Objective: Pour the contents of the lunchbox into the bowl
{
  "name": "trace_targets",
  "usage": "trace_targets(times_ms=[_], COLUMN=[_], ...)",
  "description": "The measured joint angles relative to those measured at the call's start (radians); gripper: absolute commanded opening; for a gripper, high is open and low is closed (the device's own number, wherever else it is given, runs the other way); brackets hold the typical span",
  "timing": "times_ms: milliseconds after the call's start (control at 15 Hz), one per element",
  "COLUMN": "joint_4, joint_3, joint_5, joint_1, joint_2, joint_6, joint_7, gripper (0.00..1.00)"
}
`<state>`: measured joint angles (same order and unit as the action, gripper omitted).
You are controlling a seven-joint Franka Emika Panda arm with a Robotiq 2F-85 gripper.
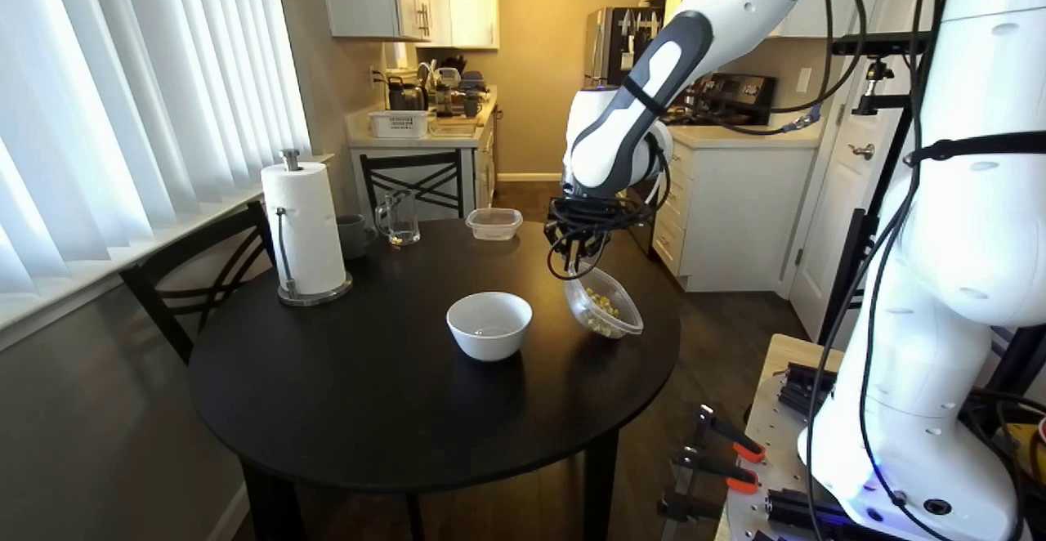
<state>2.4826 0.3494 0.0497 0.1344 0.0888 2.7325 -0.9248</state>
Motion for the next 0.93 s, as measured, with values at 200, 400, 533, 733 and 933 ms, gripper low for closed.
trace_targets(times_ms=[200, 400, 533, 733, 933], joint_4=[0.038, 0.048, 0.048, 0.043, 0.037], joint_3=[-0.077, -0.172, -0.219, -0.268, -0.293], joint_5=[0.019, -0.049, -0.117, -0.223, -0.351], joint_1=[-0.041, -0.074, -0.078, -0.077, -0.068], joint_2=[-0.152, -0.274, -0.328, -0.369, -0.373], joint_6=[-0.104, -0.213, -0.257, -0.257, -0.212], joint_7=[-0.009, 0.006, 0.035, 0.097, 0.185], gripper=[0.04, 0.04, 0.04, 0.04, 0.04])
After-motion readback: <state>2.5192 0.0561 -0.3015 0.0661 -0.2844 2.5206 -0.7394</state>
